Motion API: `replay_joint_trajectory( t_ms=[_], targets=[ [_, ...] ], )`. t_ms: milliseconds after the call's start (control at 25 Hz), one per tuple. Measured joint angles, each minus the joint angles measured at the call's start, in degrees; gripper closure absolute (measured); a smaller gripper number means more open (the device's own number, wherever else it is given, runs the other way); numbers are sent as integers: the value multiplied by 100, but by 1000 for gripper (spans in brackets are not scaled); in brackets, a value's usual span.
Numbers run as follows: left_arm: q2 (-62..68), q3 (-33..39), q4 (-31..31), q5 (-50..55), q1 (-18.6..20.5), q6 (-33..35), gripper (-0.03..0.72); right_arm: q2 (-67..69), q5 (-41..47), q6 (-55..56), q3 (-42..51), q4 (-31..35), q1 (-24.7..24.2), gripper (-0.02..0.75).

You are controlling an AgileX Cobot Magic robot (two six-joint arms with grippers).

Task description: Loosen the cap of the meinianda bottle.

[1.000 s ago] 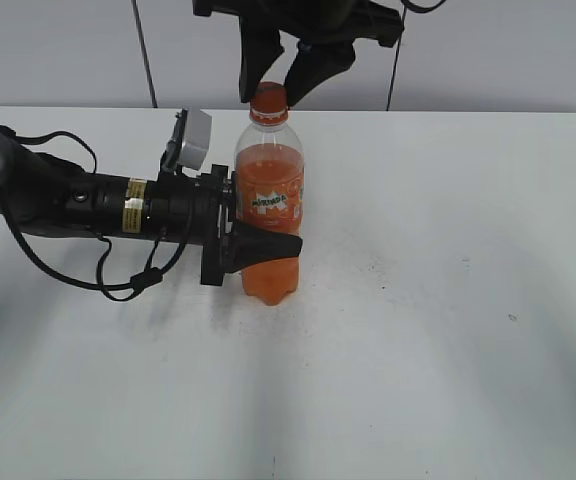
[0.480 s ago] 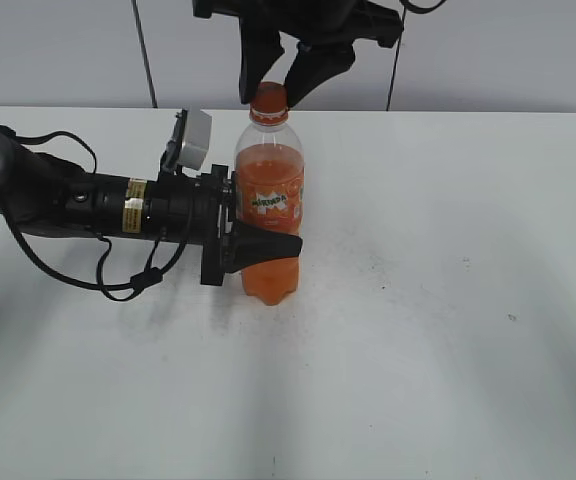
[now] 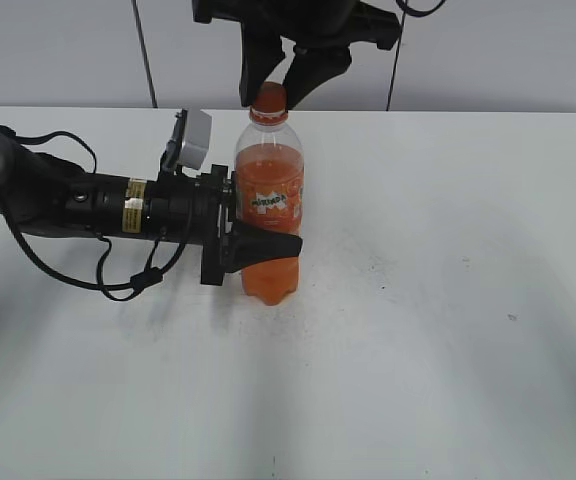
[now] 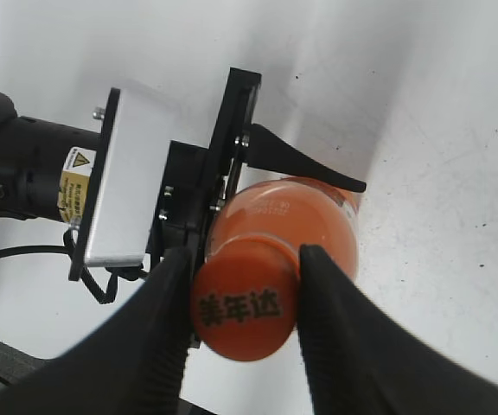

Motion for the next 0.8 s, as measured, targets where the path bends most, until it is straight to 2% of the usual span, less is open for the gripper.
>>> replay_joint_trajectory(
  t_ms=[280,800],
  targets=[
    [0,0,-6,0,0,0,267,0,0,-661,0,0,0,456],
    [0,0,10,0,0,0,267,12,4,-4137,0,32,0,460]
  ],
)
